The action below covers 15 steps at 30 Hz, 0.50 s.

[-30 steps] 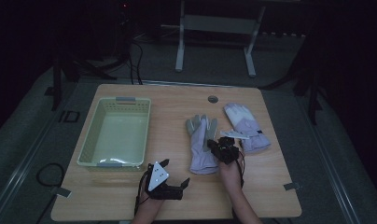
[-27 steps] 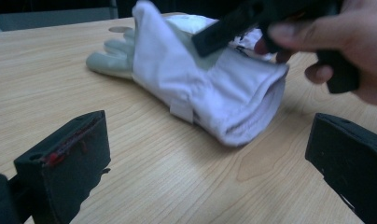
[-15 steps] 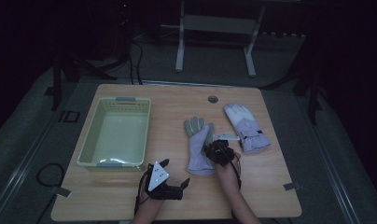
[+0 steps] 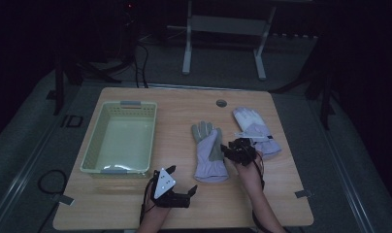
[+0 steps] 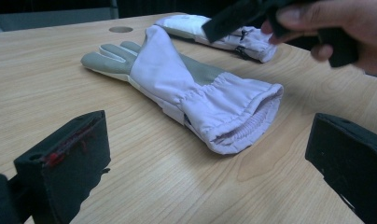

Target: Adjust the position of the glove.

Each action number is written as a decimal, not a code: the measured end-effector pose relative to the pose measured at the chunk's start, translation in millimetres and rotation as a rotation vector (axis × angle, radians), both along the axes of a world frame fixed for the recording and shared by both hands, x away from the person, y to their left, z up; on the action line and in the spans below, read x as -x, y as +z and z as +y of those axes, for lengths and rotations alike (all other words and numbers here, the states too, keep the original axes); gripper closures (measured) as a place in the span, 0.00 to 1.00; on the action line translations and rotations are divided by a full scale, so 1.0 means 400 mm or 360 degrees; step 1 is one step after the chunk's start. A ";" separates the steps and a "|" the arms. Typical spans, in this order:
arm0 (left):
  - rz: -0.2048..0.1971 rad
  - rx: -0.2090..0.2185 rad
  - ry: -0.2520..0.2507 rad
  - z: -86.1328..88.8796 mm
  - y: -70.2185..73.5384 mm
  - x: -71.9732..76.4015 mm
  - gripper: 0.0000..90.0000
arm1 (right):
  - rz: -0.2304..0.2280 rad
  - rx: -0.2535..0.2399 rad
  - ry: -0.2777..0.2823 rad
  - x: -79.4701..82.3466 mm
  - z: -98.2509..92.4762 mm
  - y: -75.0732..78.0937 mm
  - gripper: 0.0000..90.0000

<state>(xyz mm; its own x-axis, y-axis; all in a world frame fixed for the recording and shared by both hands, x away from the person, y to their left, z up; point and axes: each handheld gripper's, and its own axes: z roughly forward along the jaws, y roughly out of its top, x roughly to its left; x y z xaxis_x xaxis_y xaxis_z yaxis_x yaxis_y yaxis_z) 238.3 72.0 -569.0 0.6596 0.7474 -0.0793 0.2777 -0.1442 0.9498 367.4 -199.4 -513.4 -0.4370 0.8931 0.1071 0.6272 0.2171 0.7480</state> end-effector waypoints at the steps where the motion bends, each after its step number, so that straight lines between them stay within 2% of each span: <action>1: 0.0000 -0.0001 0.0000 0.000 0.000 0.000 0.00 | -0.0018 0.0011 -0.0005 -0.003 -0.007 0.008 0.64; 6: 0.0000 0.0001 0.0002 0.000 0.000 0.000 0.00 | -0.0082 0.0062 -0.0017 -0.021 -0.058 0.042 0.60; 7: 0.0000 0.0001 0.0002 0.000 0.000 0.000 0.00 | -0.0082 0.0062 -0.0017 -0.021 -0.058 0.042 0.60; 9: -0.0001 0.0000 0.0002 0.000 0.000 0.000 0.00 | -0.0095 0.0098 -0.0052 -0.030 -0.096 0.054 0.58; 13: -0.0002 -0.0001 0.0002 0.000 0.000 0.000 0.00 | -0.0099 0.0124 -0.0085 -0.036 -0.131 0.059 0.59; 15: -0.0002 0.0000 0.0003 -0.001 0.000 0.000 0.00 | -0.0112 0.0144 -0.0108 -0.043 -0.169 0.064 0.59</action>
<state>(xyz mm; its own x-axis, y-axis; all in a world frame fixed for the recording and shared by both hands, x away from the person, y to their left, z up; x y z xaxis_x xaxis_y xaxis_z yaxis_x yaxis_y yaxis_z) 238.2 71.7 -569.0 0.6581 0.7488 -0.0787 0.2770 -0.1435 0.9501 384.7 -266.9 -487.8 -0.3787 0.9255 -0.0037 0.5897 0.2443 0.7698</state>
